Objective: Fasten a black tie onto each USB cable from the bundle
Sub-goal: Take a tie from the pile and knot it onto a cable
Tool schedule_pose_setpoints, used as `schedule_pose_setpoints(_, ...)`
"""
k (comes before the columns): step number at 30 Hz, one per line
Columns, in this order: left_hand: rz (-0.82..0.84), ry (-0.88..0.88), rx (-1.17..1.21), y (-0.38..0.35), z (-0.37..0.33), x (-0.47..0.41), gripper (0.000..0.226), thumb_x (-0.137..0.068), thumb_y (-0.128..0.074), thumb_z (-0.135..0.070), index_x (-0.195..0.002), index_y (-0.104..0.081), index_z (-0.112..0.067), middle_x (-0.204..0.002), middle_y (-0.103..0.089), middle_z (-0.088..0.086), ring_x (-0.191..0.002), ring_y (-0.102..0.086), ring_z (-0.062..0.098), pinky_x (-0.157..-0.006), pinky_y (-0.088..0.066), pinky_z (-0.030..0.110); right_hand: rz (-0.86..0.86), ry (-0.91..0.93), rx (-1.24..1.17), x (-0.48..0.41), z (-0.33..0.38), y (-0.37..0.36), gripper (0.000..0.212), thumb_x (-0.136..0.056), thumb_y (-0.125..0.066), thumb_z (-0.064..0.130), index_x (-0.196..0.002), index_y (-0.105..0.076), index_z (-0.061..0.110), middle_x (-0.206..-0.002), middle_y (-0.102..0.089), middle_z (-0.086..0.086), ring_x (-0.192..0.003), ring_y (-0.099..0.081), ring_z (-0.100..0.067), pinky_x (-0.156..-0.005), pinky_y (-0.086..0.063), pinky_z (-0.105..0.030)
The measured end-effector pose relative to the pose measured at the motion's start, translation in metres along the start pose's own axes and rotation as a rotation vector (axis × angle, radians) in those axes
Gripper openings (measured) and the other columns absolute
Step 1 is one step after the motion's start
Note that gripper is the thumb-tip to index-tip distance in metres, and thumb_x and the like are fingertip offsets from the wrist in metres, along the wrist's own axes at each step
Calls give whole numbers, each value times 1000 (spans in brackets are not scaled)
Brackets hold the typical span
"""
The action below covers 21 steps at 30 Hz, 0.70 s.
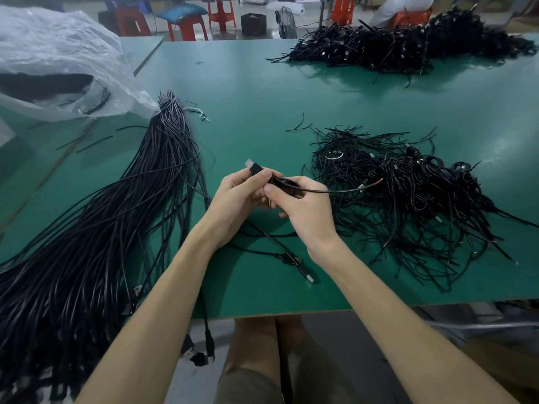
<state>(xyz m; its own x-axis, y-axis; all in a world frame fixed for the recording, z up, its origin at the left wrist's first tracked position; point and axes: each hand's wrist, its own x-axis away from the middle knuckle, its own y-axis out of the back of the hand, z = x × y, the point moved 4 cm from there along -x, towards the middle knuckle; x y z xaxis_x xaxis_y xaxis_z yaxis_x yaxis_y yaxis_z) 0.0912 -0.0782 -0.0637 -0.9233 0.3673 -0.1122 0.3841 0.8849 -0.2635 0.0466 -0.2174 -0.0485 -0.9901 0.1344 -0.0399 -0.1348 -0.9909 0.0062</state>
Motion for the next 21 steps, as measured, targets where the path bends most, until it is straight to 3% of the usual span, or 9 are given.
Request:
schedule_pose_setpoints(4, -43, 14, -69, 1, -1, 1, 25, -100, -63, -31, -104, -78, -12, -105, -74, 10, -85, -63, 18, -71, -49, 27, -19, 43, 55, -2, 1, 2, 15, -86, -81, 22, -92, -73, 11, -67, -72, 11, -61, -63, 2, -59, -46, -14)
schedule_pose_setpoints(8, -77, 31, -94, 4, -1, 1, 25, -98, -66, -36, -103, -79, -15, -110, -74, 7, -98, -62, 17, -75, -44, 31, -15, 75, 129, -2, 5, 2, 13, -87, -81, 24, -89, -74, 13, -68, -72, 14, -59, -60, 4, -58, -43, -13)
schedule_pose_setpoints(10, -88, 40, -79, 5, 0, 1, 23, -99, -66, -34, -103, -79, -15, -106, -70, 11, -94, -56, 21, -76, -39, 33, -16, 91, 155, -2, 6, 3, 12, -87, -81, 23, -88, -74, 13, -68, -72, 11, -58, -58, 3, -59, -44, -16)
schedule_pose_setpoints(14, -63, 56, -30, 2, 0, 2, 22, -99, -66, -29, -105, -79, -12, -86, -64, 8, -67, -55, 13, -67, -44, 22, -4, 132, 248, -3, 11, 7, 11, -88, -80, 22, -89, -73, 13, -68, -71, 8, -61, -60, -3, -65, -55, -32)
schedule_pose_setpoints(17, -19, 85, 2, 0, -1, 2, 24, -101, -64, -31, -105, -78, -12, -83, -66, 6, -67, -58, 15, -72, -50, 26, 37, 196, 350, -5, 16, 13, 8, -87, -79, 18, -89, -73, 15, -68, -71, 7, -61, -61, -2, -65, -54, -26)
schedule_pose_setpoints(21, 3, 100, 5, -2, -2, 3, 23, -101, -64, -31, -98, -77, -12, -85, -68, 9, -67, -59, 17, -71, -51, 27, 111, 290, 499, -5, 23, 17, 11, -87, -80, 19, -89, -71, 12, -77, -70, 1, -75, -67, -18, -73, -55, -37)
